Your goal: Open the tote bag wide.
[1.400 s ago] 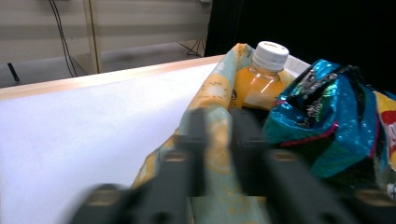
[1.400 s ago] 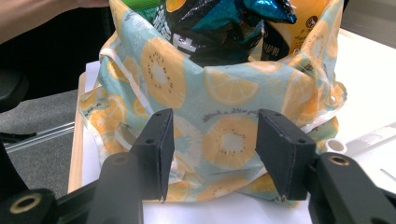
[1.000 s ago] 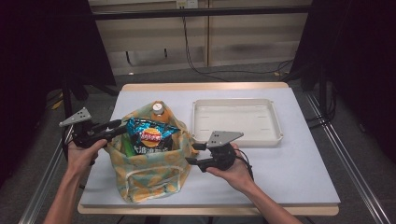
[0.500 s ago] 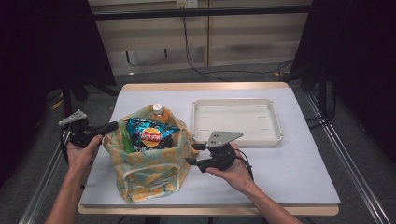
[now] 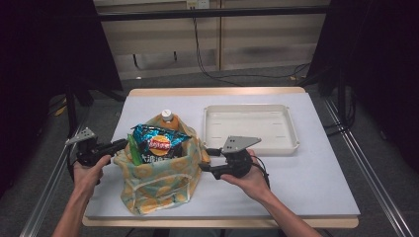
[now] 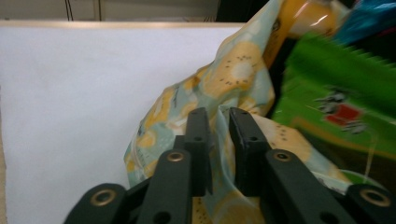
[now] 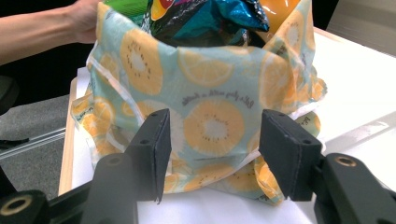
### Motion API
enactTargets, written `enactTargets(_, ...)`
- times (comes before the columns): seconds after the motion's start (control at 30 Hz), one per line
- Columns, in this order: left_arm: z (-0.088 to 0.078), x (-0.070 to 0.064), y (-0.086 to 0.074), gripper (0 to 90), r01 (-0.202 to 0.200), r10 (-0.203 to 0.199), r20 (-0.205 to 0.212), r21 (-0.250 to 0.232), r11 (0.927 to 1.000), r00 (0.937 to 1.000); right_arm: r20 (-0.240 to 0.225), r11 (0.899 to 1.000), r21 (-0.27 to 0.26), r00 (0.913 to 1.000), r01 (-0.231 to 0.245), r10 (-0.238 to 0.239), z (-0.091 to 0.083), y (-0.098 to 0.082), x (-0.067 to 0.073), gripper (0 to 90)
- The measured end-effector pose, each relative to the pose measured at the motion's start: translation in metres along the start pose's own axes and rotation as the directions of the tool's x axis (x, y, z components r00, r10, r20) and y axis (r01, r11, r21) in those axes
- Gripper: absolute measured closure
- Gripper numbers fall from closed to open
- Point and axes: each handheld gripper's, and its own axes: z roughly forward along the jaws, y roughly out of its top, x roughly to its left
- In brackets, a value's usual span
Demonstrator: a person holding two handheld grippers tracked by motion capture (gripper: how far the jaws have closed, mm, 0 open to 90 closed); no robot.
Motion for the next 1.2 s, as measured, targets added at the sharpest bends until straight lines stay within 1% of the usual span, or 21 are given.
enactTargets(0.07, -0.008, -0.006, 0.000, 66.5, 0.010, -0.011, -0.016, -0.038, 0.9992, 0.9998, -0.008, 1.000, 0.001, 0.9999, -0.006, 0.006, -0.001, 0.000, -0.001, 43.9)
enactTargets(0.13, -0.017, -0.014, -0.002, 64.0, 0.009, -0.010, -0.012, -0.073, 0.9973, 0.9999, -0.010, 1.000, -0.001, 0.9999, -0.008, 0.008, -0.002, 0.000, -0.001, 42.8)
enactTargets(0.17, -0.023, -0.019, -0.004, 60.9, -0.008, 0.005, -0.030, -0.077, 0.9970, 0.9995, -0.012, 1.000, -0.004, 0.9999, -0.008, 0.008, -0.003, 0.001, -0.001, 42.3)
enactTargets(0.23, -0.030, -0.026, -0.005, 53.0, -0.022, 0.020, -0.032, -0.085, 0.9961, 0.9993, -0.011, 1.000, -0.012, 0.9999, -0.013, 0.013, -0.004, 0.002, -0.003, 41.0)
enactTargets(0.3, -0.040, -0.037, -0.003, 50.2, -0.041, 0.039, -0.024, -0.102, 0.9940, 0.9989, -0.010, 1.000, -0.019, 0.9998, -0.018, 0.018, -0.006, 0.003, -0.004, 39.4)
enactTargets(0.37, -0.047, -0.050, -0.002, 45.6, -0.065, 0.060, -0.047, -0.110, 0.9918, 0.9971, -0.012, 0.999, -0.029, 0.9997, -0.020, 0.019, -0.006, 0.004, -0.005, 37.6)
enactTargets(0.43, -0.055, -0.067, -0.002, 44.8, -0.111, 0.107, -0.043, -0.120, 0.9865, 0.9934, -0.018, 0.998, -0.050, 0.9994, -0.031, 0.031, -0.007, 0.005, -0.006, 34.8)
enactTargets(0.5, -0.058, -0.078, -0.003, 43.3, -0.110, 0.106, -0.038, -0.117, 0.9871, 0.9936, -0.023, 0.997, -0.071, 0.9992, -0.034, 0.033, -0.007, 0.006, -0.006, 33.3)
enactTargets(0.53, -0.059, -0.085, -0.004, 42.0, -0.120, 0.116, -0.036, -0.128, 0.9844, 0.9926, -0.025, 0.996, -0.081, 0.9991, -0.035, 0.033, -0.007, 0.006, -0.006, 32.6)
enactTargets(0.63, -0.057, -0.104, -0.006, 40.4, -0.130, 0.129, -0.011, -0.126, 0.9835, 0.9916, -0.028, 0.995, -0.094, 0.9992, -0.031, 0.029, -0.007, 0.008, -0.005, 32.5)
enactTargets(0.67, -0.057, -0.104, -0.006, 39.5, -0.130, 0.129, -0.011, -0.126, 0.9835, 0.9916, -0.028, 0.995, -0.094, 0.9992, -0.031, 0.029, -0.007, 0.008, -0.005, 32.5)
enactTargets(0.7, -0.056, -0.119, -0.006, 39.3, -0.151, 0.153, 0.004, -0.122, 0.9809, 0.9882, -0.027, 0.995, -0.100, 0.9993, -0.029, 0.026, -0.007, 0.010, -0.006, 32.6)
enactTargets(0.73, -0.054, -0.125, -0.007, 38.0, -0.139, 0.144, 0.034, -0.137, 0.9809, 0.9889, -0.025, 0.994, -0.106, 0.9994, -0.028, 0.026, -0.006, 0.012, -0.007, 32.6)
enactTargets(0.8, -0.051, -0.140, -0.005, 37.3, -0.160, 0.164, 0.024, -0.129, 0.9787, 0.9861, -0.035, 0.993, -0.113, 0.9988, -0.038, 0.034, -0.006, 0.014, -0.010, 32.6)
enactTargets(0.87, -0.044, -0.156, -0.005, 36.6, -0.186, 0.192, 0.046, -0.116, 0.9756, 0.9802, -0.030, 0.992, -0.120, 0.9989, -0.038, 0.035, -0.005, 0.017, -0.012, 32.6)
enactTargets(0.93, -0.034, -0.168, -0.006, 36.8, -0.194, 0.202, 0.094, -0.093, 0.9767, 0.9748, -0.030, 0.991, -0.124, 0.9987, -0.045, 0.042, -0.003, 0.020, -0.015, 32.6)
enactTargets(0.97, -0.029, -0.174, -0.007, 38.1, -0.219, 0.228, 0.111, -0.085, 0.9720, 0.9674, -0.033, 0.991, -0.124, 0.9984, -0.049, 0.045, -0.002, 0.022, -0.017, 32.6)
enactTargets(1.0, -0.022, -0.179, -0.007, 38.6, -0.220, 0.231, 0.147, -0.083, 0.9719, 0.9619, -0.036, 0.991, -0.127, 0.9983, -0.051, 0.047, -0.001, 0.025, -0.018, 32.6)
enactTargets(1.13, 0.000, -0.192, -0.019, 34.7, -0.210, 0.219, 0.154, -0.070, 0.9751, 0.9635, -0.054, 0.991, -0.120, 0.9968, -0.065, 0.059, 0.009, 0.035, -0.023, 30.6)
enactTargets(1.17, 0.002, -0.195, -0.023, 33.0, -0.217, 0.224, 0.173, -0.058, 0.9744, 0.9591, -0.058, 0.991, -0.117, 0.9965, -0.067, 0.060, 0.012, 0.037, -0.023, 29.7)
enactTargets(1.2, 0.002, -0.195, -0.023, 32.2, -0.217, 0.224, 0.173, -0.058, 0.9744, 0.9591, -0.058, 0.990, -0.125, 0.9965, -0.067, 0.060, 0.014, 0.039, -0.024, 29.0)
